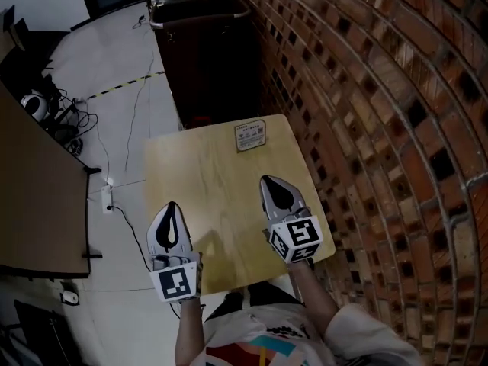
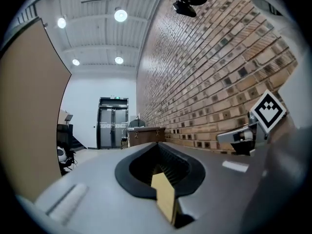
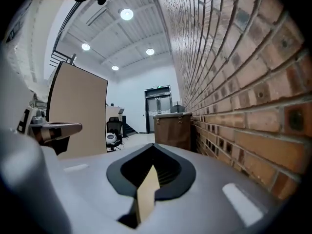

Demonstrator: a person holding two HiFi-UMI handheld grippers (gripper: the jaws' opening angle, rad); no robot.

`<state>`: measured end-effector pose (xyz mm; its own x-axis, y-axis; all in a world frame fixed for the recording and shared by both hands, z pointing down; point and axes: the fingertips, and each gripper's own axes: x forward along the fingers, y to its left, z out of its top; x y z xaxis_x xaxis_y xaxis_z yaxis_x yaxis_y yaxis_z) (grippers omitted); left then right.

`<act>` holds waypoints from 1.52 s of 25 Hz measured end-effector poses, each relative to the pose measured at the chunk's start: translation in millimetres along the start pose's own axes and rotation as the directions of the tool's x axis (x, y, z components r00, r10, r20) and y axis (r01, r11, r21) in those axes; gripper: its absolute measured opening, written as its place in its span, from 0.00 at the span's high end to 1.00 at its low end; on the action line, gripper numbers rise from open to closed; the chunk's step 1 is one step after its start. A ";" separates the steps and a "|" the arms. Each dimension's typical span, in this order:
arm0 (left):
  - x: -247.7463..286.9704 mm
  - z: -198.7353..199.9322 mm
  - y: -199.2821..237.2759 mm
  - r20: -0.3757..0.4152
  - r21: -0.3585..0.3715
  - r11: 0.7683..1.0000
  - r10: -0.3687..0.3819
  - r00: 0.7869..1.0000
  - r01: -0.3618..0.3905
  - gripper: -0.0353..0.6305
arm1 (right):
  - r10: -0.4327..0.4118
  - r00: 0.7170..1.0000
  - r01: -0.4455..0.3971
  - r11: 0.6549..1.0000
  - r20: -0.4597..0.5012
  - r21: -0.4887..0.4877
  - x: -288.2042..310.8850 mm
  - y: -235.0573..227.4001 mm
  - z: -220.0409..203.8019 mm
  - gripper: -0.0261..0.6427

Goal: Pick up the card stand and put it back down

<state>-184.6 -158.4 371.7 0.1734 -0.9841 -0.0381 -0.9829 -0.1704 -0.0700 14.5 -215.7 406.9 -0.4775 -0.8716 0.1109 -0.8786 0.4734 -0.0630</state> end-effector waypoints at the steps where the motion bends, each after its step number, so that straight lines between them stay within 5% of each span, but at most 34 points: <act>1: 6.9 -4.4 -1.0 -0.014 0.001 1.000 0.001 1.000 -0.001 0.95 | 0.003 1.000 -0.004 1.000 -0.009 -0.012 14.5 -9.4 -1.8 0.96; 4: 32.7 -13.3 -10.1 -0.042 0.006 1.000 -0.014 0.999 0.015 0.95 | 0.032 0.999 -0.033 0.999 -0.043 -0.036 72.4 -41.8 -7.9 0.95; 5: 40.5 -16.2 -14.3 -0.052 0.005 1.000 -0.026 0.998 0.026 0.95 | 0.032 0.998 -0.033 0.999 -0.047 -0.028 95.0 -54.0 -11.8 0.86; 6: 47.0 -19.9 -18.1 -0.064 0.001 0.999 -0.036 0.997 0.036 0.95 | 0.018 0.999 -0.019 1.000 -0.051 -0.018 118.0 -66.8 -17.6 0.64; 7: 52.2 -24.3 -21.0 -0.077 -0.003 0.999 -0.043 0.996 0.043 0.95 | -0.007 0.998 0.006 1.000 -0.064 -0.014 140.5 -79.6 -25.9 0.25; 8: 56.1 -29.2 -22.8 -0.091 -0.007 0.999 -0.045 0.995 0.044 0.95 | -0.034 0.995 0.032 0.999 -0.090 -0.021 161.2 -91.2 -37.0 0.10; 13: 65.6 -57.4 -21.7 -0.169 -0.002 0.999 -0.032 0.985 0.032 0.95 | -0.067 0.970 0.066 0.998 -0.234 -0.013 226.7 -117.1 -97.2 0.10; 22: 65.1 -83.6 14.1 -0.226 -0.021 0.997 0.061 0.972 -0.068 0.95 | -0.121 0.946 0.134 0.991 -0.301 0.021 251.6 -135.7 -140.2 0.10; 38: 61.6 -75.8 16.5 -0.200 -0.026 0.996 0.073 0.977 -0.080 0.95 | -0.099 0.974 0.086 0.994 -0.204 -0.072 229.0 -117.5 -111.1 0.10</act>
<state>-194.9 -225.6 443.8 0.0848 -0.9839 0.1574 -0.9949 -0.0922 -0.0405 8.1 -456.8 549.9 -0.3782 -0.8699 0.3164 -0.9145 0.4042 0.0181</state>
